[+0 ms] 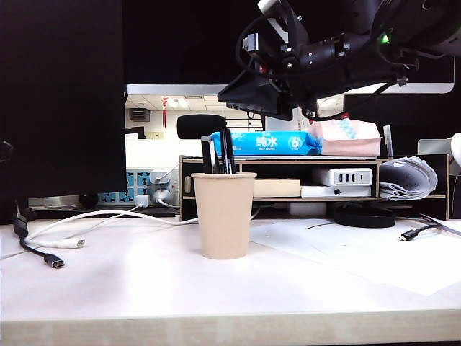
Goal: Pick up the marker and insert it into the paper cup.
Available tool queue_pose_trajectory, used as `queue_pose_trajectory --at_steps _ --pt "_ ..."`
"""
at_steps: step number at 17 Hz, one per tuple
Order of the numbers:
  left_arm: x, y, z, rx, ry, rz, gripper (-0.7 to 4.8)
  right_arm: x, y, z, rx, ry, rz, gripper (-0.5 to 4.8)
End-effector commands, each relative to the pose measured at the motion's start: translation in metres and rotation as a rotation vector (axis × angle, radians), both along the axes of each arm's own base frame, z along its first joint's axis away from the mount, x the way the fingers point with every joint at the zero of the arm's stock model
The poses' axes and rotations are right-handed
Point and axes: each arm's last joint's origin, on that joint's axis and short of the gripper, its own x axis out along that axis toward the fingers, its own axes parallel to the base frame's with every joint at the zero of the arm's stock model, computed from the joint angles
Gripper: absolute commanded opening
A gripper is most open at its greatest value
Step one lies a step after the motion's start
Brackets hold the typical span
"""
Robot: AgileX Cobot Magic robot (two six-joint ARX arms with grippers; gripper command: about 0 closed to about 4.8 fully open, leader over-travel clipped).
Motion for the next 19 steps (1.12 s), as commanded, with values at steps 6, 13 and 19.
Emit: queue_pose_trajectory --at_steps 6,13,19 --pt "0.000 0.000 -0.002 0.011 0.010 -0.004 -0.05 -0.007 -0.006 0.025 0.067 -0.082 0.028 -0.02" --pt "0.000 0.000 -0.002 0.011 0.010 -0.004 -0.05 -0.024 -0.050 0.023 0.033 -0.022 -0.080 -0.02" --pt "0.000 0.000 -0.002 0.011 0.010 -0.004 -0.05 -0.061 -0.092 -0.021 0.006 0.038 -0.223 -0.02"
